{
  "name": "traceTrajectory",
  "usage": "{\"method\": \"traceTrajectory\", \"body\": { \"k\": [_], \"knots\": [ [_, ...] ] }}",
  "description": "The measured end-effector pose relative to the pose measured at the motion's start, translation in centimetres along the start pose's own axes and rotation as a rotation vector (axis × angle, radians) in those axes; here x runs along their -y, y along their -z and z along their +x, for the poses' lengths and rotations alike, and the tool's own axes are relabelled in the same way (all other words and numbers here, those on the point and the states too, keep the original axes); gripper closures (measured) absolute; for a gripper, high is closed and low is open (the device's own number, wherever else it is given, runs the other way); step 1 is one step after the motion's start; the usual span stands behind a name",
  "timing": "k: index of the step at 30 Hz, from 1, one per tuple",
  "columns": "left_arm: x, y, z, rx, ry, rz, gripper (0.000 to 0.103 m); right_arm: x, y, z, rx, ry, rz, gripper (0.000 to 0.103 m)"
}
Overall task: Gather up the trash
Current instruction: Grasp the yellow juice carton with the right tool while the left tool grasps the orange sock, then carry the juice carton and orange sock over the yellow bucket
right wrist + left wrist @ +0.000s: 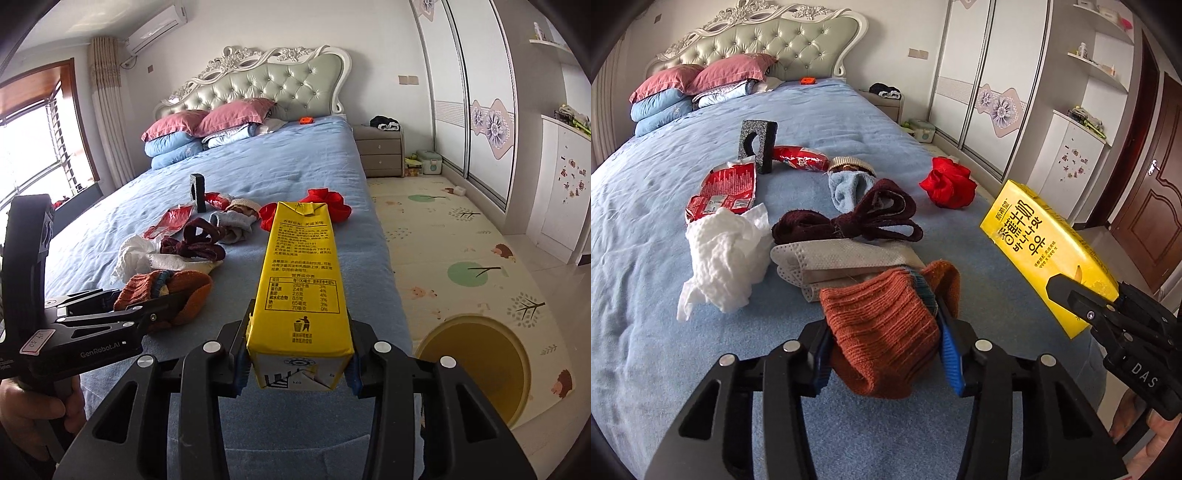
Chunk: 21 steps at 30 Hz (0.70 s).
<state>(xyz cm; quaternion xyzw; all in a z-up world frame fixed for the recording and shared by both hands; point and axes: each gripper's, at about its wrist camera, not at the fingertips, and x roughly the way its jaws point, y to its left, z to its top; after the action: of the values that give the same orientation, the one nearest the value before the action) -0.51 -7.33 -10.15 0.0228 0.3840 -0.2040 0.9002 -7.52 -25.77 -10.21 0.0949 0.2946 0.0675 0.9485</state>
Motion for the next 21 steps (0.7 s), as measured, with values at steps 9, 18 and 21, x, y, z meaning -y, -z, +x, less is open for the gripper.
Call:
{"method": "traceTrajectory", "body": {
  "k": [9, 18, 21],
  "knots": [
    [0.2, 0.3, -2.7, 0.032, 0.032, -0.028, 0.06, 0.1, 0.1, -1.1, 0.023, -0.038, 0.003, 0.064],
    [2.7, -1.1, -3.5, 0.052, 0.046, 0.011, 0.06, 1.9, -0.4, -3.3, 0.069, -0.051, 0.029, 0.064],
    [4.1, -1.8, -2.9, 0.047, 0.063, 0.023, 0.06, 3.0, -0.4, -3.9, 0.08, -0.034, 0.042, 0.064]
  ]
}}
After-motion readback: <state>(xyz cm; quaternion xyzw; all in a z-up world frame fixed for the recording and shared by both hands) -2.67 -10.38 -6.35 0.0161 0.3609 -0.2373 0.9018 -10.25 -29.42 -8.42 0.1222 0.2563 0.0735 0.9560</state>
